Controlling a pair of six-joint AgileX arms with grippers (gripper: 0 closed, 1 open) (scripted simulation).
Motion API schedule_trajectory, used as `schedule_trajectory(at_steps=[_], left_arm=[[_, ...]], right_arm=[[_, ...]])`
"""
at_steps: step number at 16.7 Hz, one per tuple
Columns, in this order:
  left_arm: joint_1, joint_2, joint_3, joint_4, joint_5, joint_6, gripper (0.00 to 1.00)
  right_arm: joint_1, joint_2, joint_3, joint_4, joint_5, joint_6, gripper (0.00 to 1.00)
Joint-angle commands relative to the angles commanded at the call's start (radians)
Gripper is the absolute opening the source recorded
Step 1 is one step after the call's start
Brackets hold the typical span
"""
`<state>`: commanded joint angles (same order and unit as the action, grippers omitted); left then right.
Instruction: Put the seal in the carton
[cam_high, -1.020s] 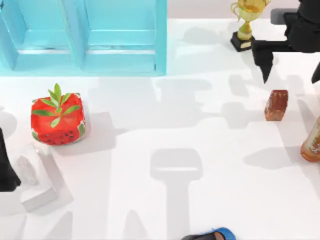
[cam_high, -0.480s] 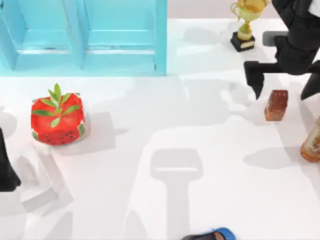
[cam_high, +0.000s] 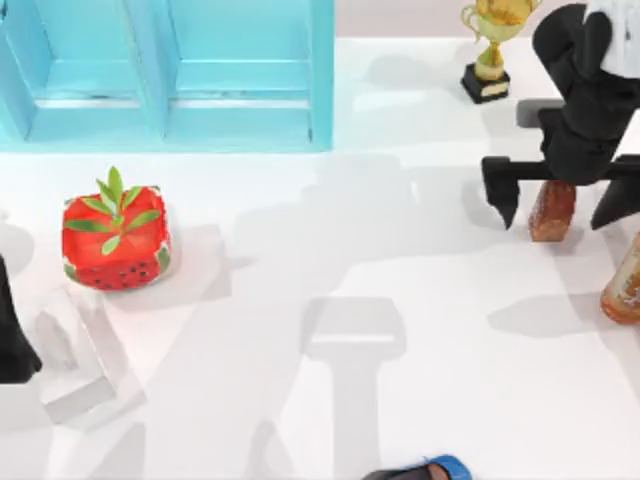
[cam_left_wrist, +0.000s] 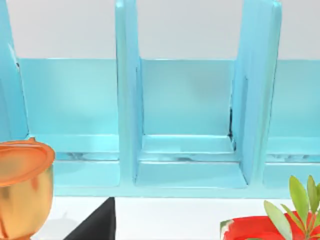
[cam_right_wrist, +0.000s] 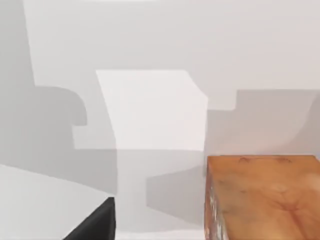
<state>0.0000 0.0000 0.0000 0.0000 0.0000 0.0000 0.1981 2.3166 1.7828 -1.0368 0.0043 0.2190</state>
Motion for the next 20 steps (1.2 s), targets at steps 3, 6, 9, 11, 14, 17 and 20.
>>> schedule_trajectory(at_steps=[3, 6, 9, 11, 14, 17, 20], left_arm=[[0.000, 0.000, 0.000, 0.000, 0.000, 0.000, 1.00], [0.000, 0.000, 0.000, 0.000, 0.000, 0.000, 1.00], [0.000, 0.000, 0.000, 0.000, 0.000, 0.000, 1.00], [0.000, 0.000, 0.000, 0.000, 0.000, 0.000, 1.00], [0.000, 0.000, 0.000, 0.000, 0.000, 0.000, 1.00], [0.000, 0.000, 0.000, 0.000, 0.000, 0.000, 1.00], [0.000, 0.000, 0.000, 0.000, 0.000, 0.000, 1.00]], right_arm=[[0.000, 0.000, 0.000, 0.000, 0.000, 0.000, 0.77], [0.000, 0.000, 0.000, 0.000, 0.000, 0.000, 0.55], [0.000, 0.000, 0.000, 0.000, 0.000, 0.000, 0.32], [0.000, 0.000, 0.000, 0.000, 0.000, 0.000, 0.17], [0.000, 0.000, 0.000, 0.000, 0.000, 0.000, 0.00], [0.000, 0.000, 0.000, 0.000, 0.000, 0.000, 0.00], [0.000, 0.000, 0.000, 0.000, 0.000, 0.000, 0.00]])
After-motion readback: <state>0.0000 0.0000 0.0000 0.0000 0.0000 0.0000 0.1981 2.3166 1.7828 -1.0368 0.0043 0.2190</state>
